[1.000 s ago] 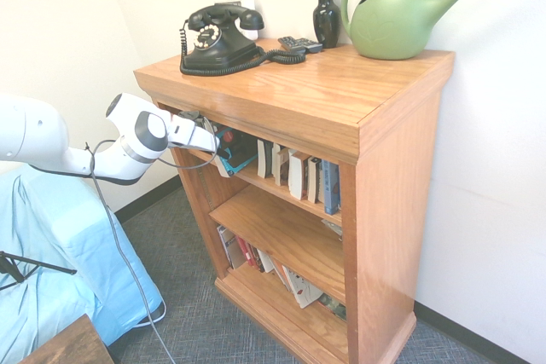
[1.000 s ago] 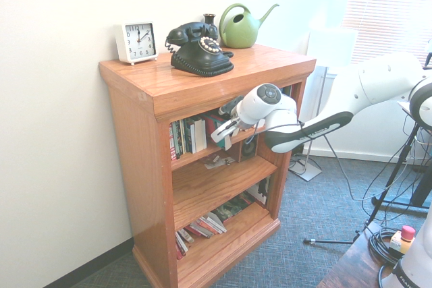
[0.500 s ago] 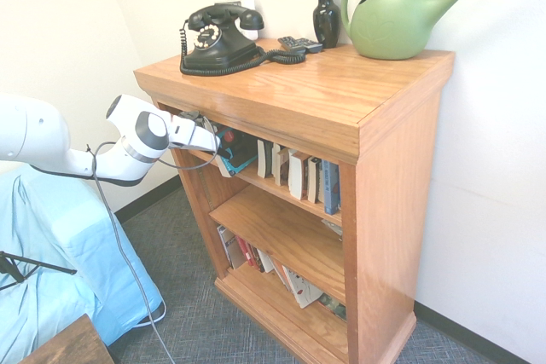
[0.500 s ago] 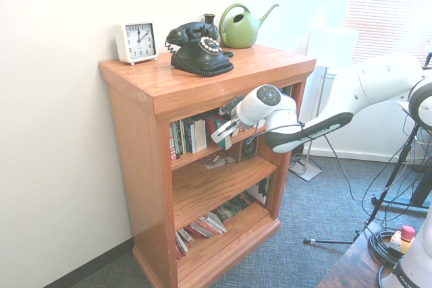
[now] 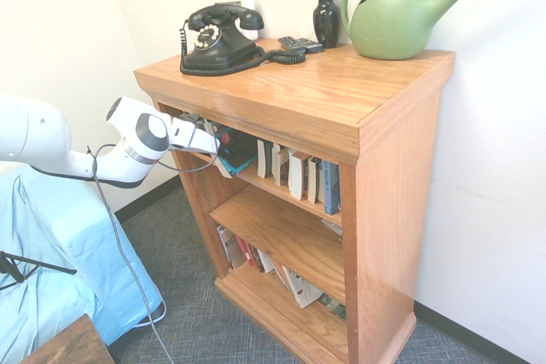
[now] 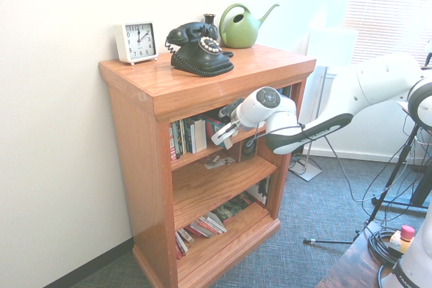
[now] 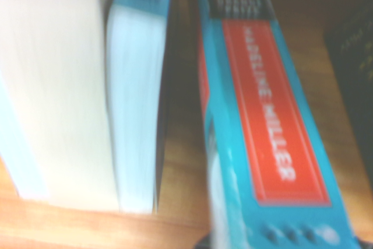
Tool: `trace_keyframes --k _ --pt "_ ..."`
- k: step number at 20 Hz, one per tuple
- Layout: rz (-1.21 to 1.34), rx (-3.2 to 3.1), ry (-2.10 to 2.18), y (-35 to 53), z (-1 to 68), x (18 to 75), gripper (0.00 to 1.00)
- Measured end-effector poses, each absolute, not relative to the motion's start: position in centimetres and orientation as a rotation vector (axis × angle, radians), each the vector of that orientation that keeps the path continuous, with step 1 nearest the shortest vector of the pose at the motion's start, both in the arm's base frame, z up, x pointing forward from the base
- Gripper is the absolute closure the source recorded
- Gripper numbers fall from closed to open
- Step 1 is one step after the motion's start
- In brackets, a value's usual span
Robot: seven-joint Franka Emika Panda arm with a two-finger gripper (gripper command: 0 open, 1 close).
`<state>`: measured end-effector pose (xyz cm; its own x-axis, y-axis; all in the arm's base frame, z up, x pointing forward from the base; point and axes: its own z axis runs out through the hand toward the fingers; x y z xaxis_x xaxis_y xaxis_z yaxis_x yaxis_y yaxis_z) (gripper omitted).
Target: Organize the shelf
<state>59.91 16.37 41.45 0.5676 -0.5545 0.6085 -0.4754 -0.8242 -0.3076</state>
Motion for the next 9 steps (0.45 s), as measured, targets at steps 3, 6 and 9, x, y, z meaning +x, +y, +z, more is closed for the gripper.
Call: trace_keyframes --k 3,6,9 --pt "-1.083 -2.68 0.88 16.4 40.7 58.5 0.0" --pt "-1.078 -2.676 0.881 16.0 40.5 56.3 0.0" --pt "-1.077 -2.669 0.89 15.3 40.6 53.8 0.0"
